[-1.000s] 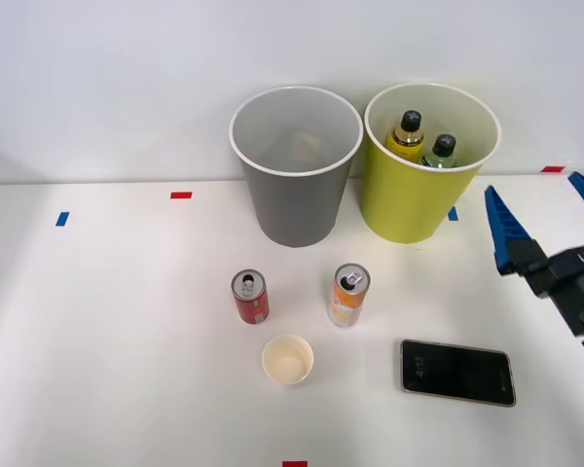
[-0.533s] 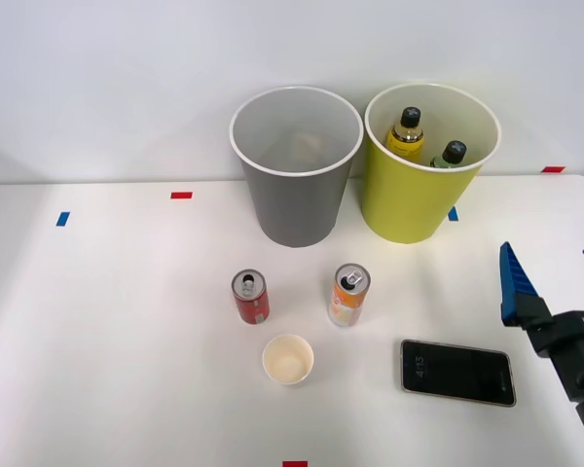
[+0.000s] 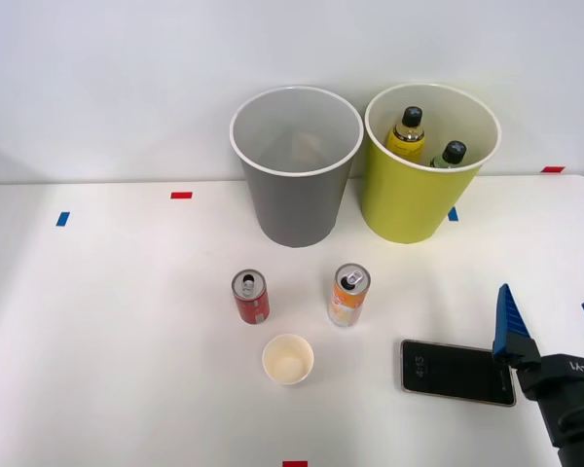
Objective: Put cans in the gray bin, plastic bottles in the light green bin
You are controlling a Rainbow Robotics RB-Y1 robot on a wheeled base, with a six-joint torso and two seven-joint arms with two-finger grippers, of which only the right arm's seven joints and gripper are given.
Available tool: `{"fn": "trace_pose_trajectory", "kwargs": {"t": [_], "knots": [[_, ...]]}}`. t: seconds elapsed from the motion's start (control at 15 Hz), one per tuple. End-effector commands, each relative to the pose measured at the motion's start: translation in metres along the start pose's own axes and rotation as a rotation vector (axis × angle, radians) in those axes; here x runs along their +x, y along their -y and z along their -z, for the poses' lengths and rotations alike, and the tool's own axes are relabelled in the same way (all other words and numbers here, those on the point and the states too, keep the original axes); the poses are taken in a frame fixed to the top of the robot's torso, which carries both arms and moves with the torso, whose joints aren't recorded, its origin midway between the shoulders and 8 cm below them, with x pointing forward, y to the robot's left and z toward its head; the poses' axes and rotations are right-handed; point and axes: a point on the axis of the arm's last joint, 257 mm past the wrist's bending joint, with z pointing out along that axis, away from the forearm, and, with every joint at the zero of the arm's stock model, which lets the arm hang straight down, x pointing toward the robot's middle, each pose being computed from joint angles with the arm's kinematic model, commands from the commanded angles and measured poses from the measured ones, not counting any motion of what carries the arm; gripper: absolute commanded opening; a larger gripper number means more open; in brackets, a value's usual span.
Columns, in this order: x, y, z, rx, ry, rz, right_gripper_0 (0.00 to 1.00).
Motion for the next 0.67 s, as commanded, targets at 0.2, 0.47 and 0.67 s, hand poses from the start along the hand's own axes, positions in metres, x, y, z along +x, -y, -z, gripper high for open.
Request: {"fn": "trace_pose_trajectory", "kwargs": {"t": [0.2,0.47,0.67], "knots": [[0.004,0.006,-0.005,0.025,0.022,0.119,1.00],[0.016,0.004,-0.003,0.021,0.097,0.083,1.00],[0.025,0.004,0.016,-0.013,0.134,-0.071,1.00]]}}
